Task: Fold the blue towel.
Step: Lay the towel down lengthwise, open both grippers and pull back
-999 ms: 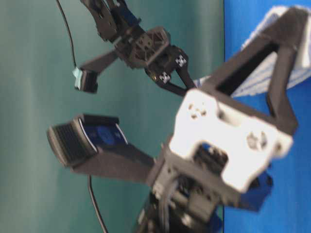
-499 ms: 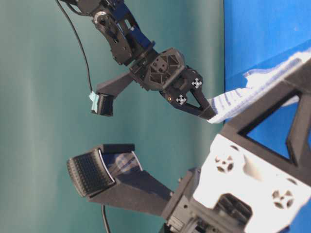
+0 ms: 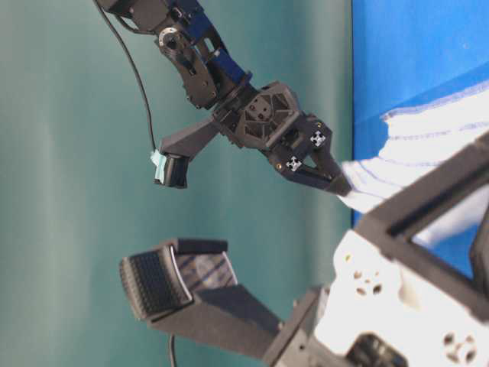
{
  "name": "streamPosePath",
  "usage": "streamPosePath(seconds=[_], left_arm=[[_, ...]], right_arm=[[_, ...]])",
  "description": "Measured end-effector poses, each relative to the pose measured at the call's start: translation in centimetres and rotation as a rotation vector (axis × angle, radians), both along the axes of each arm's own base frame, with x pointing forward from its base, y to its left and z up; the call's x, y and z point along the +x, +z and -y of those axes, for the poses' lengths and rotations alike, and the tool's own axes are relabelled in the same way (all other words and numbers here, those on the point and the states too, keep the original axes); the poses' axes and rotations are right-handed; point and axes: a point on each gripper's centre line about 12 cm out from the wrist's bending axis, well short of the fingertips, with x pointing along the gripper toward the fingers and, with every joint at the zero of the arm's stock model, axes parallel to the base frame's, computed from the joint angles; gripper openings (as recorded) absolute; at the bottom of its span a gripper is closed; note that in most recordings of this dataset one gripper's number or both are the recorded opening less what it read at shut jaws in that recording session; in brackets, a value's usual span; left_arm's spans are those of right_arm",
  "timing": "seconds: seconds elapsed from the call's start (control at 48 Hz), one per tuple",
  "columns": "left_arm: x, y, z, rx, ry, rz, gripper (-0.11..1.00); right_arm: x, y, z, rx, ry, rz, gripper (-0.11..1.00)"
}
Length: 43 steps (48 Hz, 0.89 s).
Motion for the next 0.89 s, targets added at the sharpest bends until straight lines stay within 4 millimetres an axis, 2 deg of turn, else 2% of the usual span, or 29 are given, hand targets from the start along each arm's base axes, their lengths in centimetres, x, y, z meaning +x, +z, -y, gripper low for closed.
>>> streamPosePath(seconds=[0.042,0.083,0.208,0.291,0.52,0.708,0.895], left_arm=[[-0.4,0.4,-0.1,0.0,-0.002,-0.008,0.72],[-0.8,0.7,-0.1,0.0,-0.004,-0.017,0.71],[-2.6,3.1,-0.6,0.003,-0.014,-0.01,0.71],[-3.8,4.5,-1.1,0.005,-0.015,0.008,0.71],[-6.2,7.2,-3.4,0.045,0.006,0.064,0.71],[-7.1,8.2,-6.3,0.154,0.026,0.074,0.71],[-7.5,8.0,-9.9,0.265,0.069,0.049,0.71]], right_arm=[[0.0,0.0,0.0,-0.005,0.004,-0.001,0.88],[0.0,0.0,0.0,-0.009,0.008,-0.004,0.91],[-0.1,0.4,-0.1,-0.018,0.014,-0.001,0.86],[-0.5,1.5,-0.3,-0.025,0.013,0.018,0.85],[-3.0,4.3,-1.4,-0.035,0.004,0.067,0.85],[-5.5,5.9,-2.9,-0.035,-0.001,0.102,0.85],[-8.1,6.3,-4.8,-0.008,-0.013,0.129,0.85]])
